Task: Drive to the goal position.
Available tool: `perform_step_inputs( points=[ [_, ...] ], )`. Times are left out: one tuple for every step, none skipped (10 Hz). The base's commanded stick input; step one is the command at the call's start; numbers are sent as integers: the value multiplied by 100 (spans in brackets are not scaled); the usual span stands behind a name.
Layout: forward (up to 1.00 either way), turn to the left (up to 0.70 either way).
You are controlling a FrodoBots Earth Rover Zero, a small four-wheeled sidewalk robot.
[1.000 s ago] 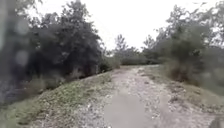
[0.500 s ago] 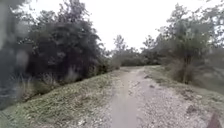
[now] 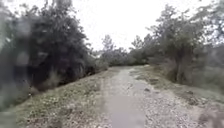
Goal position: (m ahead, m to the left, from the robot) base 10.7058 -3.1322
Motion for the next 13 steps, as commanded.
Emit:
perform_step_inputs(
  points=[
    [70,0],
    [70,0],
    [70,0],
    [70,0],
    [70,0],
    [70,0],
    [70,0],
    [70,0],
    [70,0],
    [70,0],
    [70,0],
    [70,0],
    [70,0]
  ],
)
